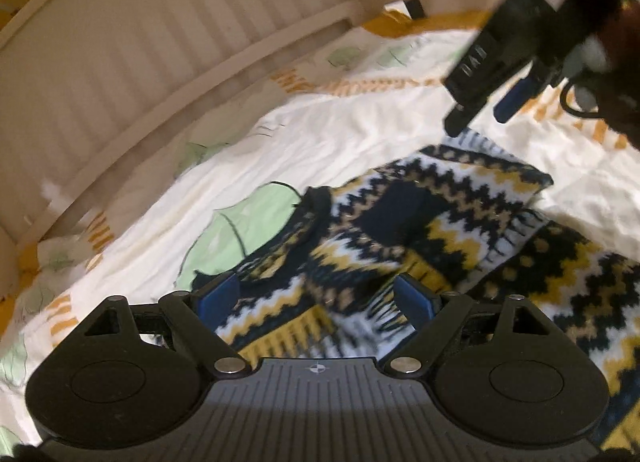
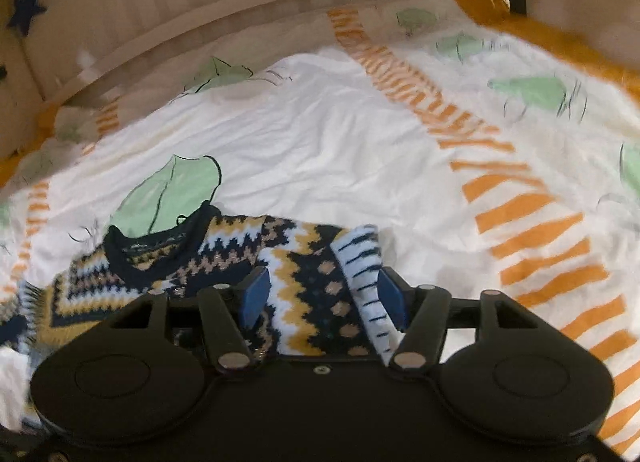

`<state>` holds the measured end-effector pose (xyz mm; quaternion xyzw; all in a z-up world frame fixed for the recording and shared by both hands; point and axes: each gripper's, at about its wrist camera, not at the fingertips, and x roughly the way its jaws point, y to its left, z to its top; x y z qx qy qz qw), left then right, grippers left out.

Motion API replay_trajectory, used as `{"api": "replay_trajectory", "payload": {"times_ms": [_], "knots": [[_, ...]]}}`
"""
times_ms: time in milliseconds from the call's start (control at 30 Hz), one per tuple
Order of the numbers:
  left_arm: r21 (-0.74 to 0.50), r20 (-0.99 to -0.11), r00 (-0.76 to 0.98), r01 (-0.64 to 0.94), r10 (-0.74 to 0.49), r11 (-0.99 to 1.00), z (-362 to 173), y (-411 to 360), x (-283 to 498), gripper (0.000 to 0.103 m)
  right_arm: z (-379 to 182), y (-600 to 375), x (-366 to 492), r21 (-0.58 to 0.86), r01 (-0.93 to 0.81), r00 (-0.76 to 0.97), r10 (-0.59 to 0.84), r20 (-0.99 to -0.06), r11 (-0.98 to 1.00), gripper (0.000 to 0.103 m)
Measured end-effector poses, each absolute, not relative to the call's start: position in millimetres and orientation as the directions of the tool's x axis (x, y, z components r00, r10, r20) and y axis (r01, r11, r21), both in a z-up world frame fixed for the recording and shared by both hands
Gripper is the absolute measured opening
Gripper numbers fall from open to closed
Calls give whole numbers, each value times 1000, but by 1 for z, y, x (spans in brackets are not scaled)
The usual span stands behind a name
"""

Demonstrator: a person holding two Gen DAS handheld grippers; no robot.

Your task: Fold small clothes

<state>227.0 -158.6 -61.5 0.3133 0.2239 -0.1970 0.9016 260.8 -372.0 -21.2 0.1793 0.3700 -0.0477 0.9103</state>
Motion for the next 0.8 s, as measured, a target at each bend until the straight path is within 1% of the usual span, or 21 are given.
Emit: {"api": "replay_trajectory", "payload": {"times_ms": [100,167,233,300,367,400,467,600,700,733,800], "knots": [[483,-554,809,505,-196,715,-74,-174,237,73,-23,-376,262,326,233,713,68,-698,916,65],[477,-585,791,514,-179,713,-80,-180,244,62,-23,-379,262,324,244,714,57,-698,914,65],[469,-615,775,511,-150,720,-86,-184,253,56,-21,-384,261,329,254,719,49,-693,910,65],[458,-642,757,508,-124,730,-92,-186,264,45,-20,-389,260,338,270,723,42,-690,902,65],[424,-670,733,506,-115,751,-94,-184,276,16,-20,-395,260,350,287,725,37,-688,892,65],[385,-685,718,501,-124,775,-93,-180,281,11,-21,-398,259,354,296,725,33,-688,887,65],[305,-679,717,471,-158,828,-84,-168,288,8,-22,-404,259,363,314,725,25,-688,878,65],[230,-596,791,337,-141,913,-50,-138,292,6,-25,-416,258,376,354,716,11,-698,857,65],[150,-550,822,273,-149,950,-30,-107,293,6,-28,-422,258,384,373,706,11,-709,844,65],[126,-543,827,250,-144,960,-27,-95,294,6,-29,-423,258,385,378,702,11,-712,842,65],[109,-557,822,214,-119,971,-31,-77,298,6,-31,-424,259,385,382,691,16,-722,840,65]]}}
